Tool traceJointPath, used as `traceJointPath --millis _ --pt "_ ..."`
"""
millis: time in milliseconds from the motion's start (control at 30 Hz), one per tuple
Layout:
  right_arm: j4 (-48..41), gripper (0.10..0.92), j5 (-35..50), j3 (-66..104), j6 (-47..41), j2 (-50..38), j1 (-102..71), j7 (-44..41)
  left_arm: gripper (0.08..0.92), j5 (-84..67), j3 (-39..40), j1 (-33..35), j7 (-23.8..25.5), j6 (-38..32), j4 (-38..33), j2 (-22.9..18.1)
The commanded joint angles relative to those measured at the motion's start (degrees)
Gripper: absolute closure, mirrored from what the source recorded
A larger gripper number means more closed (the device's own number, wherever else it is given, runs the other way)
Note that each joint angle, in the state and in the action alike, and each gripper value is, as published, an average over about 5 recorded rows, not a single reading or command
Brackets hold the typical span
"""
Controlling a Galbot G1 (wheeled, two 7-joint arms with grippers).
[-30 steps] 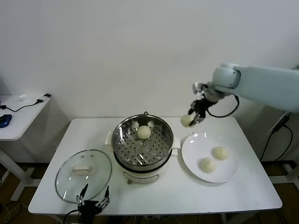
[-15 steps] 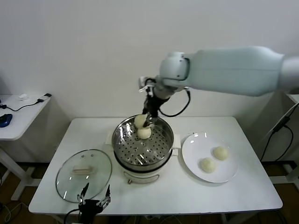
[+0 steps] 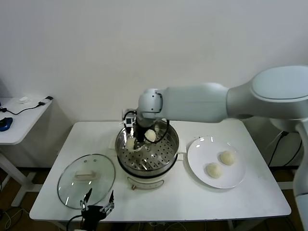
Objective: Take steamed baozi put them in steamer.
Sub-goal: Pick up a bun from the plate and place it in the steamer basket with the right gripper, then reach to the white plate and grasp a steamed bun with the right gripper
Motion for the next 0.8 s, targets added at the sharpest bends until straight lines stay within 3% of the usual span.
traceJointPath --millis 33,233,500,667,800 --pt "-4.15 0.482 -1.82 1.15 -1.04 2.35 -6.60 2.93 0.177 0.04 0.02 -0.01 0.03 0.02 0.11 0.15" --pt "-3.84 0.436 -0.44 2.17 0.02 1.93 -5.53 2.83 0.177 0.29 0.31 0.08 0.04 0.08 -0.09 0.11" --pt "-0.59 0.227 -2.14 0.07 6.30 -2.04 2.10 -4.75 0.177 0.46 0.17 0.30 0.10 0.28 -0.91 0.23" --pt "1.90 0.204 -2.47 -3.13 12.05 -8.65 11.69 -12.49 0.177 0.73 0.21 0.53 0.22 0.71 -1.90 0.08" --pt "5.63 0.203 -3.25 -7.55 15.02 -18.80 20.84 -19.41 0.177 1.10 0.36 0.64 0.29 0.96 -2.48 -0.11"
